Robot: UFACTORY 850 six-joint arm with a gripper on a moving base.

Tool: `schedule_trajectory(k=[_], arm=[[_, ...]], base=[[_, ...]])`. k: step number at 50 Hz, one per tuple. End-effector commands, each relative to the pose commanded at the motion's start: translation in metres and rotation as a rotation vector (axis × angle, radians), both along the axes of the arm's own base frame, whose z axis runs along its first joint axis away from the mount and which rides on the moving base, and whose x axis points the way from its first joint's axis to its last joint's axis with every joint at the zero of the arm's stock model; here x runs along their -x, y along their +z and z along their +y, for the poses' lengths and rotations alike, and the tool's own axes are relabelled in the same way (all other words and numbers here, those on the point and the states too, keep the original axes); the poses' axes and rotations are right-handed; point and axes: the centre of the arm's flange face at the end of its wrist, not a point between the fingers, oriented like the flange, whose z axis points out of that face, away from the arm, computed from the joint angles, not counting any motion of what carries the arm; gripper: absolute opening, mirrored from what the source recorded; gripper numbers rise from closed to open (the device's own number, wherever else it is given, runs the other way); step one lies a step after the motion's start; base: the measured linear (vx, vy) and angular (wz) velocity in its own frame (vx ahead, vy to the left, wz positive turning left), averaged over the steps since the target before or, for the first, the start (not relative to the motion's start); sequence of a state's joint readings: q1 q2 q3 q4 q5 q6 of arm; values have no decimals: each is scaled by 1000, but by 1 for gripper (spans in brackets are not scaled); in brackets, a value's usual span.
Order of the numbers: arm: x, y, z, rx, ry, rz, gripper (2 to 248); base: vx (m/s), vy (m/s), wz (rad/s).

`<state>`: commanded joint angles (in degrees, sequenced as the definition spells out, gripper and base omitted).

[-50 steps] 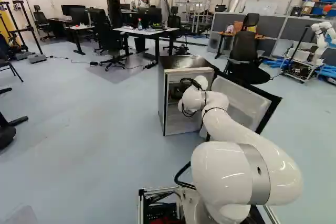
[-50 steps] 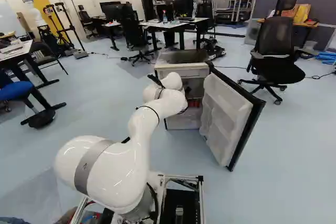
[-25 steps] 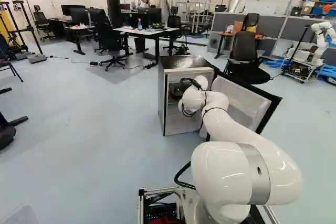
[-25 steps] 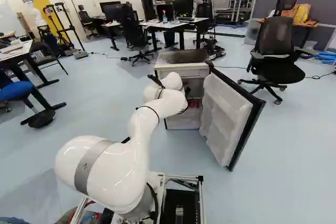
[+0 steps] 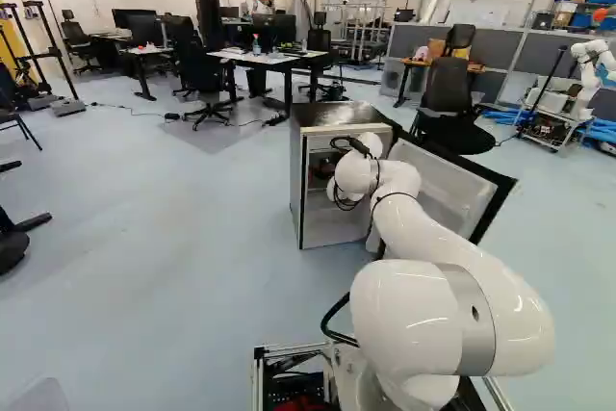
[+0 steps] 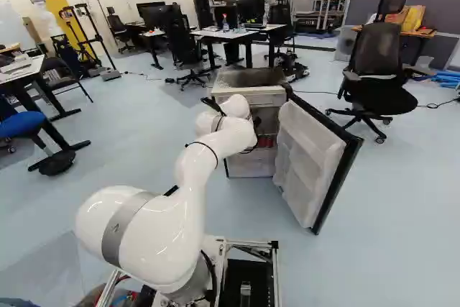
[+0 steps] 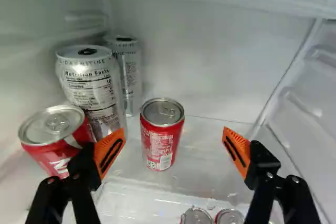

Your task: Grab a drink from the fridge

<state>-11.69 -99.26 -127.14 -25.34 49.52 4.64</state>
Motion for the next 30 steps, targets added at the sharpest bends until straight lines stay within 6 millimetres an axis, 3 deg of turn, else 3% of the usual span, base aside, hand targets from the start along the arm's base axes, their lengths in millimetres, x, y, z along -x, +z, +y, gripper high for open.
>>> schedule_trajectory(k=[30], arm=[[0,0,-4,0,-5,-1,247]], base=[[0,0,0]])
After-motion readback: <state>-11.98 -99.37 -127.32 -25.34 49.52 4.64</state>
